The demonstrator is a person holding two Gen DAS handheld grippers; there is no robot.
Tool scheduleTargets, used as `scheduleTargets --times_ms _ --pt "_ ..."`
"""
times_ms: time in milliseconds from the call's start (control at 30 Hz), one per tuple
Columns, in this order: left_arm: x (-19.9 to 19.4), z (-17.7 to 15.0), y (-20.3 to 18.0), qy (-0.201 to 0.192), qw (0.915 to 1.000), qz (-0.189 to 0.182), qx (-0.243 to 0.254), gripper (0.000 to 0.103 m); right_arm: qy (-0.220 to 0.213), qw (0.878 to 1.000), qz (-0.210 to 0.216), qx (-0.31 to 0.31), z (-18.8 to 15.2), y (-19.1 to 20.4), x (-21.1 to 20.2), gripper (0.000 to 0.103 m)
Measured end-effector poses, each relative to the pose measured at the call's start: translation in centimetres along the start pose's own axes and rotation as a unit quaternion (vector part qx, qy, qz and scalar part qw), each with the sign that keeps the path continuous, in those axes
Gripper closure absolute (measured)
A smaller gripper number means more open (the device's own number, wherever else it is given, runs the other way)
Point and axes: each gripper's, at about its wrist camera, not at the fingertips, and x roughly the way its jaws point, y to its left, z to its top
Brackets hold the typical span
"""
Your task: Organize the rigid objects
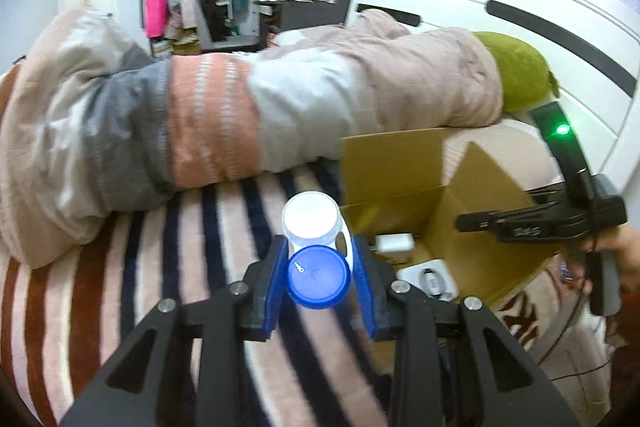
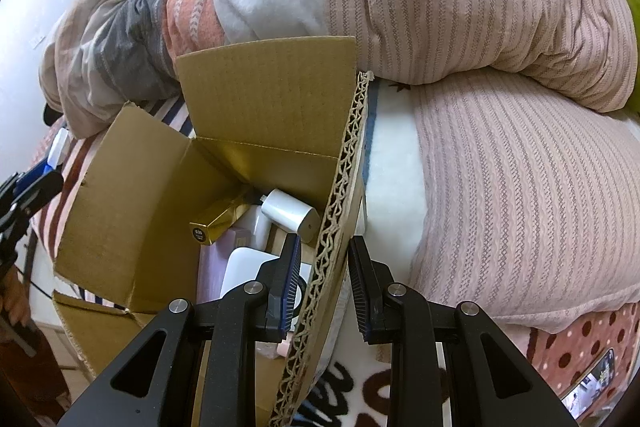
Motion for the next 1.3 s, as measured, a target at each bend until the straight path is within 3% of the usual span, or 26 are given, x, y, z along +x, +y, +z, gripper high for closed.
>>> scheduleTargets --times_ms 233,500,567,633,967,1167,1233,1300 --pt "2.4 1.1 -4.2 0.015 0.9989 -0.034 0.029 0.074 -0.002 1.000 0.009 0.002 0.0 -0.4 -0.2 0.081" --pt "3.9 1.6 -6.3 0.027 0.9975 -0.053 0.039 0.073 -0.005 1.000 0.022 0.005 -0.3 -0.9 -0.4 0.079" --pt "3.9 1.5 -6.3 0.027 0.9975 -0.053 0.038 0.065 -0.005 1.000 0.023 0.005 -0.3 -0.9 -0.4 0.079" --pt "3.8 1.5 -6.3 0.022 0.9978 -0.050 0.038 0.050 -0.005 1.000 0.024 0.007 -0.3 -0.9 -0.4 0.079" --pt "-0.4 0.9 -5.7 -0.019 0.9982 -0.037 0.044 0.013 -0.013 1.000 0.021 0.018 -0.5 -0.7 -0.7 0.075" --pt "-5.2 0.1 -4.3 -0.054 0.9980 -0.022 0.024 0.000 -0.079 0.996 0.031 -0.005 -2.0 0.6 -3.5 0.057" --pt "-6.8 -0.3 -3.6 -0.061 0.9980 -0.011 0.012 0.000 -0.108 0.994 0.024 -0.019 -2.7 1.4 -5.1 0.042" --pt "-8.1 -0.9 -2.8 -0.063 0.9980 0.004 0.000 0.000 -0.145 0.989 0.017 -0.030 -3.6 2.3 -6.9 0.020"
